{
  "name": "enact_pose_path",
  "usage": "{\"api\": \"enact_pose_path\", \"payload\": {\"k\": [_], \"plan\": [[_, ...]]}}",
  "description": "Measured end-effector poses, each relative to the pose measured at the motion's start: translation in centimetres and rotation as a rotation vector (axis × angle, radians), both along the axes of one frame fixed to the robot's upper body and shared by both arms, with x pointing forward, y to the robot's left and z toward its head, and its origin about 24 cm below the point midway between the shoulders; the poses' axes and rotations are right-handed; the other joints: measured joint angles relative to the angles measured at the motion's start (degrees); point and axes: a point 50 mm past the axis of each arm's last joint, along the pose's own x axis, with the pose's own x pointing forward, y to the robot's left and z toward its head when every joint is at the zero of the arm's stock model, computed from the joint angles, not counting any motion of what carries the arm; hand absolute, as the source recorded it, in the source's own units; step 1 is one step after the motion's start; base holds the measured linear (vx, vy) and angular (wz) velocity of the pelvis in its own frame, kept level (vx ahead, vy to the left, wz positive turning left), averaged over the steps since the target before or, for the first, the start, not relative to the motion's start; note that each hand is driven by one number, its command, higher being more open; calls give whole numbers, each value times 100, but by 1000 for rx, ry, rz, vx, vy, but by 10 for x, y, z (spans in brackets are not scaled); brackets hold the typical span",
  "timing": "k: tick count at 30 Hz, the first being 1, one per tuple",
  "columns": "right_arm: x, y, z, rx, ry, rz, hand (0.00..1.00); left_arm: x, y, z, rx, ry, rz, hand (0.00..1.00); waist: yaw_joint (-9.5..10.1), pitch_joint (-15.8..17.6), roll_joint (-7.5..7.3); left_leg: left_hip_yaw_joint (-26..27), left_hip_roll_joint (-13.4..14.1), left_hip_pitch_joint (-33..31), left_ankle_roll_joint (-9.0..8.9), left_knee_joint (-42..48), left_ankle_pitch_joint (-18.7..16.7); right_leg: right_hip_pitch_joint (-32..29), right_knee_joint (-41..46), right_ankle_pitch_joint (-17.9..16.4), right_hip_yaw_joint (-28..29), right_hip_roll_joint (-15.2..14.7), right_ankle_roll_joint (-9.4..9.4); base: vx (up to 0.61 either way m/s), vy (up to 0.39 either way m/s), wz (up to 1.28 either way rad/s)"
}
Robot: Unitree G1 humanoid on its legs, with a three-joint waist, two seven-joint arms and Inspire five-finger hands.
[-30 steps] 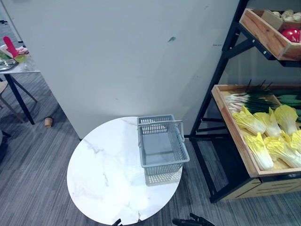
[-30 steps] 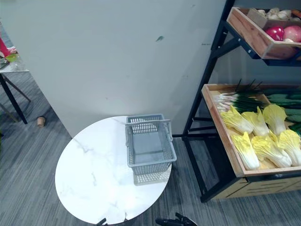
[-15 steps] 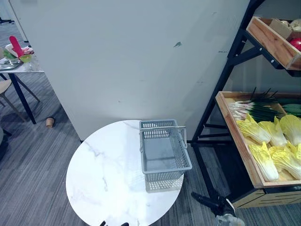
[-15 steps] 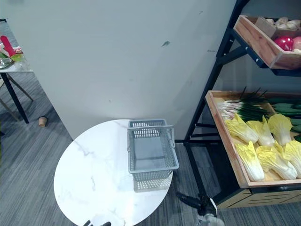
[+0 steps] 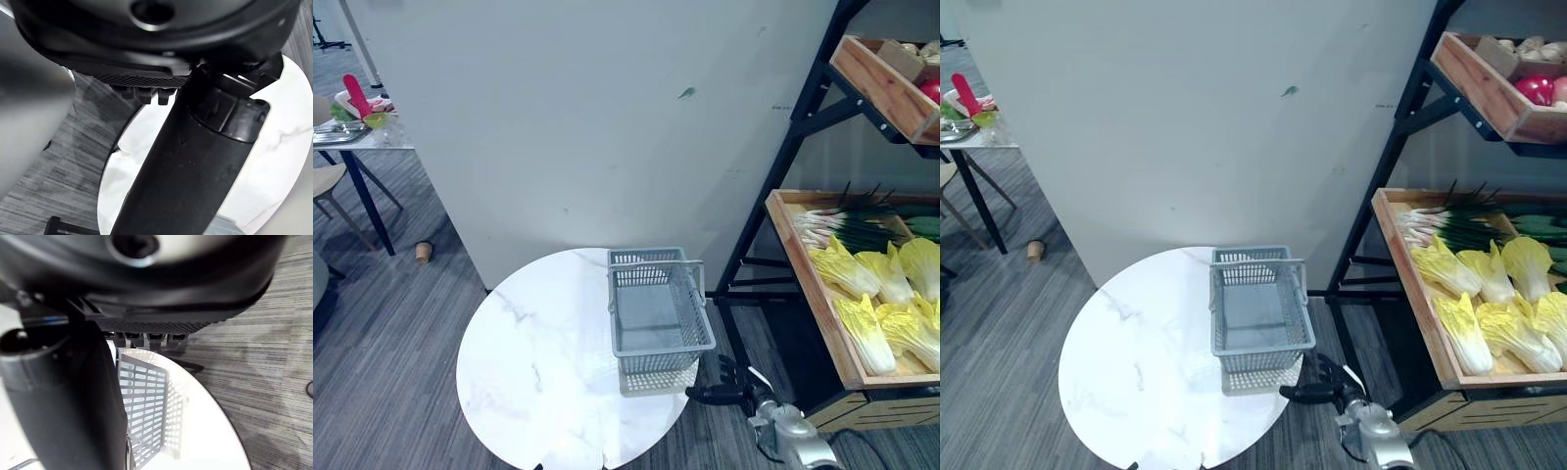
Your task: Pick vegetable in the basket
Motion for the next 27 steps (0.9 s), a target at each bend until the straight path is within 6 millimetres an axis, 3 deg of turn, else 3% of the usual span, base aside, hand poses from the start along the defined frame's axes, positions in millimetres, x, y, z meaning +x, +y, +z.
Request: {"api": "enact_pose_path", "payload": {"k": [6, 14, 19, 27], "plan": [[36, -2, 27, -93, -50, 72, 100, 6, -1, 2, 3, -18, -13, 100, 108, 11, -17, 6, -37, -7, -31, 3, 19, 21, -58, 112, -52, -49, 53, 5, 2, 1], [79, 14, 67, -193, -170, 230, 100, 10, 0, 4, 0, -23, -17, 100, 150, 115, -188, -83, -47, -93, -15, 46, 99, 6, -57, 151, -164, -69, 21, -30, -8, 6], [100, 15, 89, -490, -198, 453, 100, 16, 2, 6, 21, -28, -44, 100, 276, 175, -272, -163, -57, -244, 35, -70, 249, -121, -61, 179, -249, -68, -16, -45, -9, 9], [124, 7, 124, -674, -253, 510, 100, 15, 5, 6, 17, -14, -28, 100, 388, 240, -337, -199, -116, -357, 28, -70, 295, -206, -131, 252, -285, -74, -7, 0, -3, 2]]}}
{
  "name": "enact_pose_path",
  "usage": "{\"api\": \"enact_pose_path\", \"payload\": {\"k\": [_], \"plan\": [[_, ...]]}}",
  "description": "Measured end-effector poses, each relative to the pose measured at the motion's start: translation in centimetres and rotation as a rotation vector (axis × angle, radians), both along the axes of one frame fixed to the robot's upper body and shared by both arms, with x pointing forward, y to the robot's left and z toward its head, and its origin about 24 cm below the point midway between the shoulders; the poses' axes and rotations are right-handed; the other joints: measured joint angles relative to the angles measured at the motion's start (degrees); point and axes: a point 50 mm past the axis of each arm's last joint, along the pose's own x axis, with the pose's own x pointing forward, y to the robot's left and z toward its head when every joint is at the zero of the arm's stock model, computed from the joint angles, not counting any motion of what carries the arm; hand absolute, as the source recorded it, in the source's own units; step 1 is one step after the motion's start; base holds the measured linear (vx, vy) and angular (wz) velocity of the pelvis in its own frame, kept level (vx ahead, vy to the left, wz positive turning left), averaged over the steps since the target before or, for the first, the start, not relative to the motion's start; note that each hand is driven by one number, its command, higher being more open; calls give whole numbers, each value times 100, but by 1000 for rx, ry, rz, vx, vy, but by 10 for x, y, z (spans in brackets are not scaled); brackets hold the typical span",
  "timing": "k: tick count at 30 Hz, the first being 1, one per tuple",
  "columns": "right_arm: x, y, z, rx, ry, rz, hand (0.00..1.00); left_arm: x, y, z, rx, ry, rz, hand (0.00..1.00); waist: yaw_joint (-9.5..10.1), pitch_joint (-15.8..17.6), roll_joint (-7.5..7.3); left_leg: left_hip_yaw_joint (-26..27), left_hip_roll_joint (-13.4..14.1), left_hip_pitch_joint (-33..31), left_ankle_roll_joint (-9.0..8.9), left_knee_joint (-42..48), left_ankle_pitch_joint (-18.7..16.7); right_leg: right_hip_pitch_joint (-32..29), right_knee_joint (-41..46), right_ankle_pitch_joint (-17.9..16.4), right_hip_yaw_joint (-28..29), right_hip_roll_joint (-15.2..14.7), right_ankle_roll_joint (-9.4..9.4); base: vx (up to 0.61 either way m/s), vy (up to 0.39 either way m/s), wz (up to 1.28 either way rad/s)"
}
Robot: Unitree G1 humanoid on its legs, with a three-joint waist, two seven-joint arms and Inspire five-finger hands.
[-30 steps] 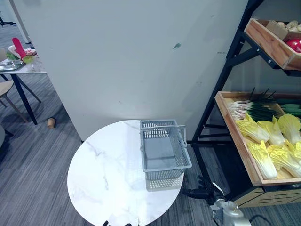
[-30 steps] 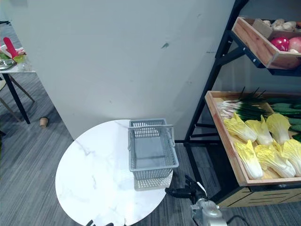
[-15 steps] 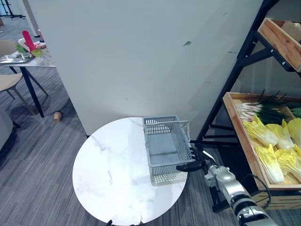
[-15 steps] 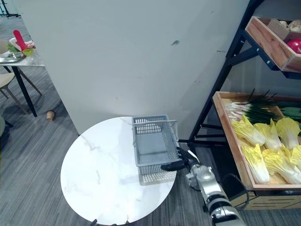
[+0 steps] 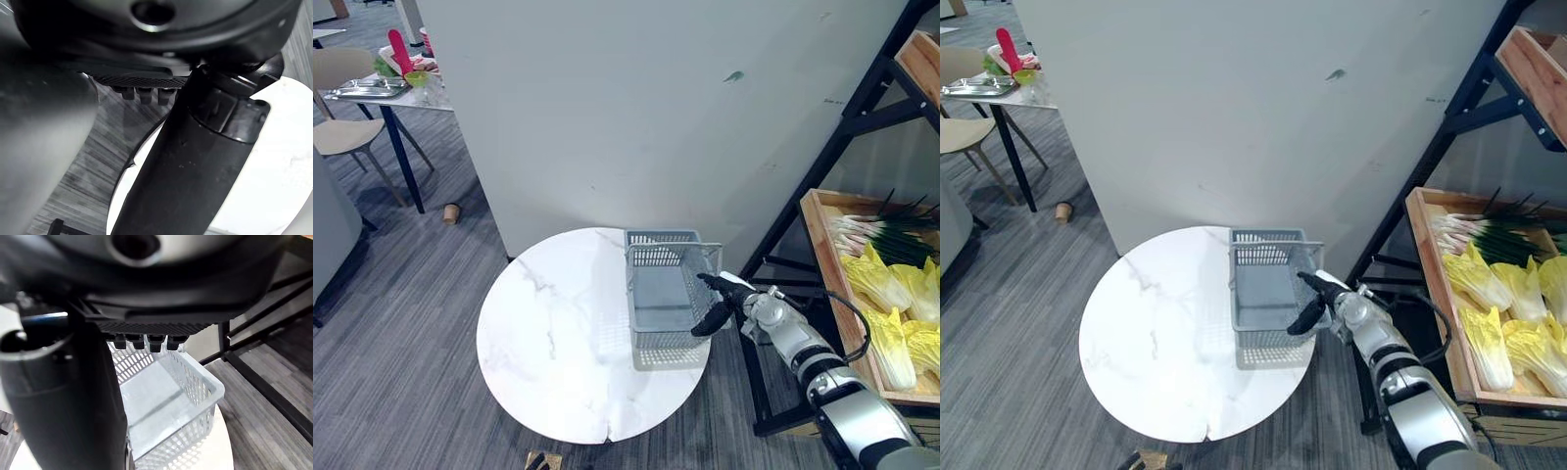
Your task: Pick vegetable in the basket
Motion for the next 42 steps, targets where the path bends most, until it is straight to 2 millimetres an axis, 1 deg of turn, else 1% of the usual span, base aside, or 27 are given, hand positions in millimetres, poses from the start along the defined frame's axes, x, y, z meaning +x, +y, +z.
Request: {"api": "enact_pose_path", "payload": {"k": [3, 7, 10, 14, 18, 22, 23, 24, 25, 26, 28, 29, 31, 33, 35, 39, 42], "plan": [[8, -3, 12, -64, -37, -8, 100, 3, 1, 1, 0, -7, -4, 100, 20, 85, -38, 3, -9, -2, 4, 0, 4, 0, -13, 25, 6, -32, 2, 0, 0, 0], [18, -9, 30, -101, -119, -92, 100, 8, 3, 4, 7, -26, -9, 100, 44, 226, -108, 32, -39, -11, 18, 0, 14, -4, -66, 112, 40, -64, 15, 0, 14, -3], [24, -12, 42, -119, -189, -139, 100, 9, 3, 4, 7, -31, -12, 100, 50, 262, -125, 68, -79, -51, 41, 0, 29, -36, -124, 190, 85, -76, 41, -5, 19, -7], [34, -13, 67, -103, -315, -193, 100, 12, 3, 6, 8, -41, -19, 100, 59, 393, -127, 113, -104, -144, 113, -1, 80, -154, -120, 305, 118, -90, 34, -26, 13, -6], [39, -14, 83, -103, -389, -223, 100, 11, 4, 6, 3, -37, -16, 100, 72, 432, -130, 117, -124, -278, 132, -3, 138, -301, -113, 354, 132, -106, 15, -9, 2, 0], [43, -13, 97, -104, -431, -238, 100, 14, 5, 7, -9, -45, -27, 100, 92, 600, -90, 112, -105, -357, 141, -4, 187, -371, -113, 421, 157, -89, -27, -42, -2, 0], [46, -18, 111, -101, -455, -264, 100, 20, 4, 8, -19, -61, -23, 100, 139, 663, -44, 112, -79, -452, 133, -4, 197, -470, -114, 504, 170, -68, -41, -64, -1, -1], [47, -21, 118, -98, -470, -278, 100, 24, 3, 9, -20, -71, -26, 100, 174, 698, -27, 114, -73, -497, 132, -4, 211, -517, -114, 527, 177, -59, -66, -68, -3, -2], [50, -28, 135, -104, -508, -303, 100, 32, 3, 11, -20, -93, -31, 100, 231, 804, -1, 116, -66, -549, 140, -2, 252, -570, -115, 546, 186, -51, -88, -49, -4, -1], [51, -30, 144, -109, -526, -314, 100, 36, 3, 12, -21, -104, -32, 100, 250, 849, 17, 117, -58, -581, 133, -2, 263, -604, -116, 558, 191, -46, -100, -65, -4, -1], [54, -34, 178, -117, -612, -347, 100, 51, 4, 18, -27, -161, -31, 100, 293, 1006, 66, 124, -7, -749, 103, 28, 319, -767, -119, 626, 213, -13, -154, -65, 2, -4], [55, -35, 191, -120, -645, -355, 100, 57, 4, 22, -35, -194, -24, 100, 315, 1104, 85, 130, 18, -796, 101, 61, 331, -801, -120, 634, 224, 8, -164, -50, 3, -3], [55, -35, 206, -129, -680, -361, 100, 68, 3, 26, -47, -229, -24, 100, 334, 1215, 138, 124, 51, -854, 82, 105, 329, -832, -123, 640, 225, 34, -172, -50, 11, -1], [56, -34, 214, -151, -691, -356, 100, 75, 2, 29, -63, -258, -17, 100, 347, 1255, 167, 127, 77, -939, 67, 131, 335, -915, -123, 654, 238, 61, -192, -32, 21, -3], [57, -34, 225, -135, -702, -370, 100, 87, 1, 35, -64, -295, -29, 100, 363, 1430, 196, 127, 102, -956, 46, 170, 335, -916, -124, 657, 242, 86, -195, -13, 15, -2], [57, -31, 239, -105, -714, -384, 100, 97, -1, 41, -79, -338, -20, 100, 374, 1582, 210, 123, 131, -1099, 28, 269, 323, -1002, -139, 669, 242, 116, -212, -21, 47, 1], [58, -28, 248, -112, -727, -380, 100, 101, -3, 42, -85, -348, -26, 100, 403, 1599, 221, 110, 148, -1234, 3, 354, 303, -1092, -142, 679, 238, 132, -225, 7, 66, 1]]}}
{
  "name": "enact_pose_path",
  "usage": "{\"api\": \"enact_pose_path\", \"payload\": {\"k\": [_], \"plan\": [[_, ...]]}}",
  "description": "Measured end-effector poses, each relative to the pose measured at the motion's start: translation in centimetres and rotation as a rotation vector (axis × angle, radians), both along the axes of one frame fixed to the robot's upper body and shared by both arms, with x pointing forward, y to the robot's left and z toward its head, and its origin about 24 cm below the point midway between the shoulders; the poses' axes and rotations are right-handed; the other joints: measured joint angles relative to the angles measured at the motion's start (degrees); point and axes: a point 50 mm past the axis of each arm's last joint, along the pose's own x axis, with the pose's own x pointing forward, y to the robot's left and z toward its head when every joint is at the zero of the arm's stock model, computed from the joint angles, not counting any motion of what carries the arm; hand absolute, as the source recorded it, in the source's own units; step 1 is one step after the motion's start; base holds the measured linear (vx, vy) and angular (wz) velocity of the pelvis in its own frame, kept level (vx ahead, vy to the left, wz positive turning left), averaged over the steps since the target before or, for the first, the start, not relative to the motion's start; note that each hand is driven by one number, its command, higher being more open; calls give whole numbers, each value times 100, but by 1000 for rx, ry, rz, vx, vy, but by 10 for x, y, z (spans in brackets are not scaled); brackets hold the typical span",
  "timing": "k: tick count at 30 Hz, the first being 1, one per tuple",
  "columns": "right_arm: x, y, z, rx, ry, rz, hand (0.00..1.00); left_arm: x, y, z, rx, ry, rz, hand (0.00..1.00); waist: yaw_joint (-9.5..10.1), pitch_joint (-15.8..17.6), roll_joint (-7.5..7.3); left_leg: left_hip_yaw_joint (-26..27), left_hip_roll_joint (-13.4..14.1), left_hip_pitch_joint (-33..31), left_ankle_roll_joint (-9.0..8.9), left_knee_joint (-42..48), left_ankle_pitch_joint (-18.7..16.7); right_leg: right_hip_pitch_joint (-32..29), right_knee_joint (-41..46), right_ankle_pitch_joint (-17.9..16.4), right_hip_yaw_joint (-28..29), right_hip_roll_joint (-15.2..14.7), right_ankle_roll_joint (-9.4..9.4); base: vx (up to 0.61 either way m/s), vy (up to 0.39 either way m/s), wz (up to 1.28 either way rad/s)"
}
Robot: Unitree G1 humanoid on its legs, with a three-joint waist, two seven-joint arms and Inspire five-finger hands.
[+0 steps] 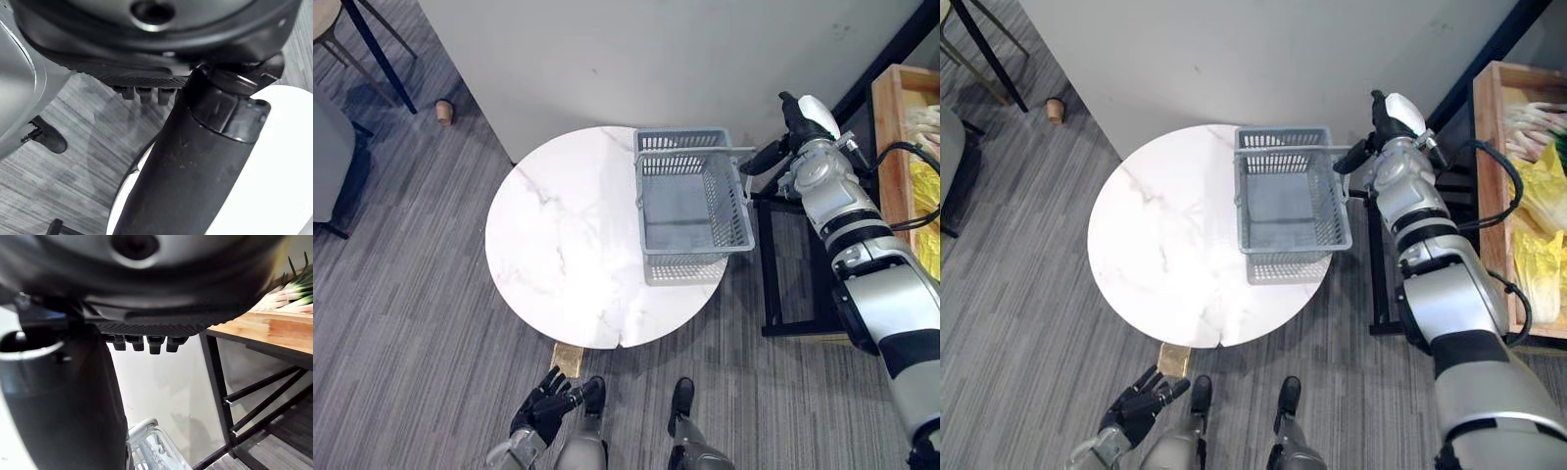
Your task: Pick vegetable in the basket
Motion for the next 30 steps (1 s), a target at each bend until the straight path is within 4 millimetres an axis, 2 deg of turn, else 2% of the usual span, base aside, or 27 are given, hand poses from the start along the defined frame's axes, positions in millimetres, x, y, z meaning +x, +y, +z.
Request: {"api": "enact_pose_path", "payload": {"k": [5, 15, 20, 24, 27, 28, 30], "plan": [[0, 12, 21, -77, 6, 54, 100, 4, -2, 2, -3, -10, -14, 100, 25, 152, 3, -59, 39, -106, -26, 181, -88, -9, 0, 7, -10, 26, -9, 10, 63, 2], [3, 24, 15, -125, 73, 126, 100, 8, -4, 5, 8, -18, -48, 100, 156, 182, -24, -26, 131, -161, -67, 268, -150, -27, 0, 21, 6, 113, -27, 22, 54, -2], [4, 35, 17, -145, 109, 181, 100, 13, -4, 11, 8, -43, -57, 100, 178, 298, -107, -31, 196, -204, -112, 352, -181, -32, 0, 34, 18, 174, -46, 3, 13, -2], [5, 40, 12, -170, 150, 199, 100, 15, -4, 13, 9, -58, -57, 100, 217, 308, -107, -80, 214, -293, -123, 393, -180, -87, 0, 36, -2, 188, -48, 4, 18, 3], [5, 41, 11, -169, 170, 209, 100, 20, -2, 19, 7, -86, -53, 100, 273, 453, -95, -129, 217, -376, -129, 437, -176, -122, 0, 36, -43, 189, -50, -5, 24, 9], [5, 41, 12, -176, 168, 206, 0, 22, -2, 20, 10, -94, -54, 100, 272, 477, -89, -169, 213, -440, -129, 463, -176, -154, 0, 37, -86, 185, -50, -5, 36, 22], [3, 38, 21, -207, 165, 191, 0, 23, -1, 21, 1, -99, -38, 100, 272, 509, -63, -243, 181, -529, -137, 472, -152, -208, 1, 44, -139, 171, -60, 6, 34, 16]]}}
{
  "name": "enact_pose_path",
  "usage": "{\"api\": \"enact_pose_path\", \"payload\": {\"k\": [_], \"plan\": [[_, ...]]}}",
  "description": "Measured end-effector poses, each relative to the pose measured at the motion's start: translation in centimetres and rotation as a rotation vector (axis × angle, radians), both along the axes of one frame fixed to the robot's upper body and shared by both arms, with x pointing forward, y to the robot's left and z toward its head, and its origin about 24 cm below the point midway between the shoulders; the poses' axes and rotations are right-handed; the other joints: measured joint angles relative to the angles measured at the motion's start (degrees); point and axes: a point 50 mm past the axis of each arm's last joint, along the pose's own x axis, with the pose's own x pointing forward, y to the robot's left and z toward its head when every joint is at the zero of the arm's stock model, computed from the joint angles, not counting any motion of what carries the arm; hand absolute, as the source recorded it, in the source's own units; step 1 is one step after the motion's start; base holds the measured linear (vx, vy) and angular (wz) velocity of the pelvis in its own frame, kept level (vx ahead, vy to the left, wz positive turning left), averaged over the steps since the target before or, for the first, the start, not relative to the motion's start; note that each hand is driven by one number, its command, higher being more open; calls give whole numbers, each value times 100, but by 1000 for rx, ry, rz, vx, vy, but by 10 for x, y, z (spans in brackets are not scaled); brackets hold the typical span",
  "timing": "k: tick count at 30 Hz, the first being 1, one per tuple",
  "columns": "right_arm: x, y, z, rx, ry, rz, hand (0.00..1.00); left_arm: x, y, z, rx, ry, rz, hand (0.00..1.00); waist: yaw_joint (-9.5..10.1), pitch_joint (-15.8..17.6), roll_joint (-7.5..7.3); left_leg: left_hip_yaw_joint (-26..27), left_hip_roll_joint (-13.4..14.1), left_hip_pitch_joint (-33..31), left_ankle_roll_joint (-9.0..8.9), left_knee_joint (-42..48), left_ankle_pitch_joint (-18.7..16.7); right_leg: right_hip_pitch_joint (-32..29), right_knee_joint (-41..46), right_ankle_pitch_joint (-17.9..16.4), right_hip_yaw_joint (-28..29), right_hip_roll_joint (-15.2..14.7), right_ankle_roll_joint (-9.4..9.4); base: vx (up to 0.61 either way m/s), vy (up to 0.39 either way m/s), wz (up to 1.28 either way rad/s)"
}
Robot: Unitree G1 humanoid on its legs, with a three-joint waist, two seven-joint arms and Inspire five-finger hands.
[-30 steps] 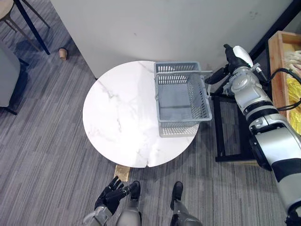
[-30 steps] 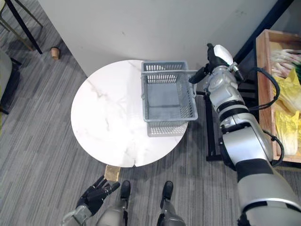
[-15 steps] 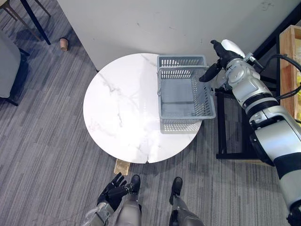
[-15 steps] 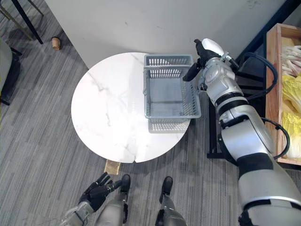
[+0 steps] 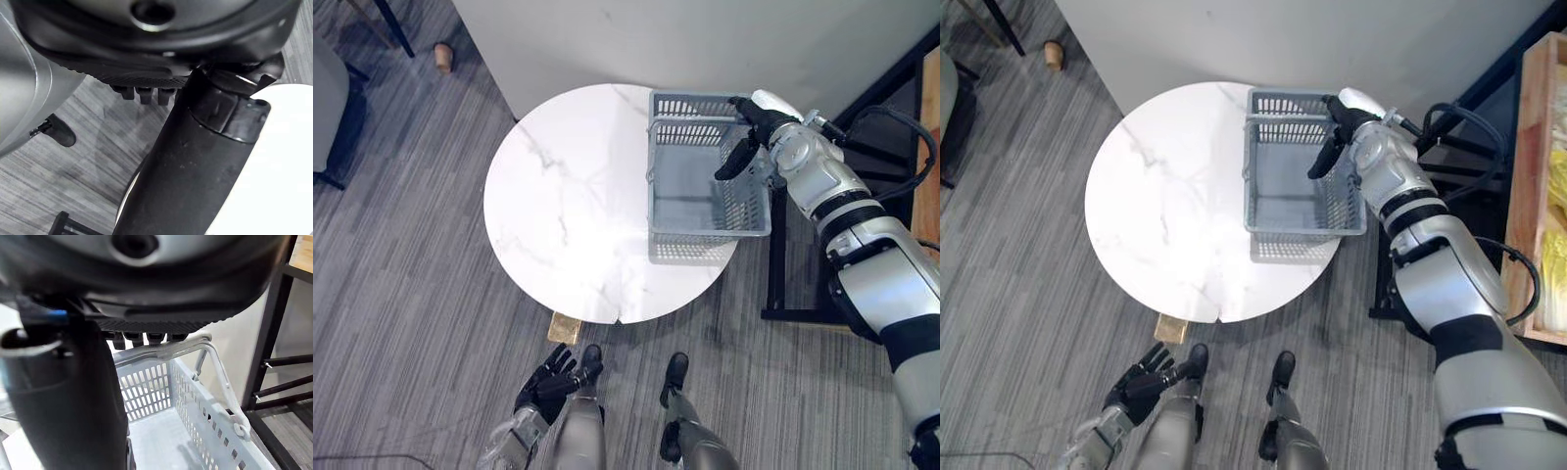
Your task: Pick vegetable in the basket
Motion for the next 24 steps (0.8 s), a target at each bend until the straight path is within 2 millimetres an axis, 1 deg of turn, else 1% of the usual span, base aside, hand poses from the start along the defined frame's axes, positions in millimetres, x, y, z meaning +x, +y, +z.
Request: {"api": "enact_pose_path", "payload": {"k": [1, 2, 5, 7, 8, 10, 13, 15, 16, 17, 18, 19, 20, 21, 22, 23, 24], "plan": [[-1, -1, 2, -28, 12, -4, 0, 0, 0, 0, 1, 2, 1, 100, 0, 15, 21, -10, -6, -18, 3, 1, 5, -6, 0, -1, -17, -7, -1, 4, 41, 11], [-1, -1, 6, -115, 21, -16, 0, 0, 1, 0, 5, 5, 1, 100, 5, 32, 51, -27, -19, -53, 12, 3, 11, -31, 0, -3, -31, -20, -4, 1, 42, 9], [-4, -5, 16, -230, 27, -46, 0, -1, 2, 0, 16, 6, 0, 100, 26, 61, 94, -39, -52, -133, 22, 4, 29, -105, 0, -6, -39, -40, -8, 5, 36, 5], [-5, -7, 17, -269, 32, -58, 0, -1, 3, 0, 19, 8, 1, 100, 43, 70, 110, -41, -60, -144, 23, -1, 30, -115, 0, -19, -41, -43, -27, 21, 42, 2], [-4, -7, 15, -299, 42, -63, 0, -2, 3, 0, 23, 8, 0, 100, 48, 70, 110, -41, -63, -145, 23, -6, 30, -120, 0, -23, -42, -40, -32, 34, 43, 0], [-4, -7, 13, -306, 47, -58, 0, -2, 2, 0, 29, 8, -12, 100, 55, 73, 115, -35, -64, -144, 23, -9, 30, -126, 0, -24, -39, -37, -34, 20, 18, -2], [-2, -9, -6, -317, 83, -18, 0, -1, -2, 0, 24, -3, -49, 100, 61, 73, 115, 8, -69, -103, 23, -22, 26, -124, 1, -25, -7, -20, -35, 33, 33, -9], [-3, -8, -16, -278, 67, 42, 0, -1, -6, 0, 24, -15, -73, 100, 51, 62, 110, 144, -84, 0, 30, -33, 4, -96, 1, -24, 113, -27, -35, 28, 54, -26], [-3, -9, -26, -253, 77, 67, 0, -1, -7, -1, 21, -14, -78, 100, 48, 47, 106, 201, -85, 66, 38, -36, -19, -57, 1, -24, 169, -27, -35, 10, 39, -22], [-3, -8, -32, -237, 76, 81, 0, -1, -8, -1, 20, -13, -81, 100, 37, 32, 106, 234, -85, 116, 38, -37, -35, -23, 0, -24, 197, -27, -35, 13, 54, -28], [-4, -9, -47, -195, 76, 108, 0, -2, -9, -2, 18, -8, -86, 100, 19, -42, 95, 303, -84, 204, 45, -37, -70, 30, -1, -24, 244, -24, -35, 16, 66, -28], [-7, -12, -66, -98, 85, 135, 0, -4, -9, -5, 15, 4, -86, 100, -1, -193, 84, 368, -86, 254, 59, -39, -97, 49, -2, -25, 315, -22, -36, 22, 67, -27], [-8, -14, -76, -38, 90, 146, 0, -5, -10, -6, 13, 11, -86, 100, -24, -252, 82, 397, -86, 308, 68, -43, -115, 89, -6, -26, 337, -22, -37, 35, 70, -25], [-14, -19, -100, 55, 114, 156, 0, -9, -10, -10, 8, 34, -83, 100, -61, -411, 71, 456, -94, 431, 71, -70, -144, 175, -15, -42, 371, -24, -52, 62, 90, -19], [-23, -28, -128, 141, 141, 148, 0, -13, -12, -15, 1, 56, -77, 100, -137, -588, 74, 481, -98, 557, 75, -116, -165, 267, -14, -60, 374, -26, -56, 65, 93, -16], [-29, -33, -143, 193, 156, 138, 0, -16, -13, -17, -3, 69, -75, 100, -196, -693, 62, 489, -101, 613, 76, -136, -176, 307, -14, -71, 376, -27, -49, 76, 99, -8], [-43, -43, -177, 327, 199, 107, 0, -23, -13, -22, -6, 95, -64, 100, -325, -921, 15, 511, -121, 719, 75, -184, -199, 389, -11, -132, 398, -48, -5, 60, 72, -8]]}}
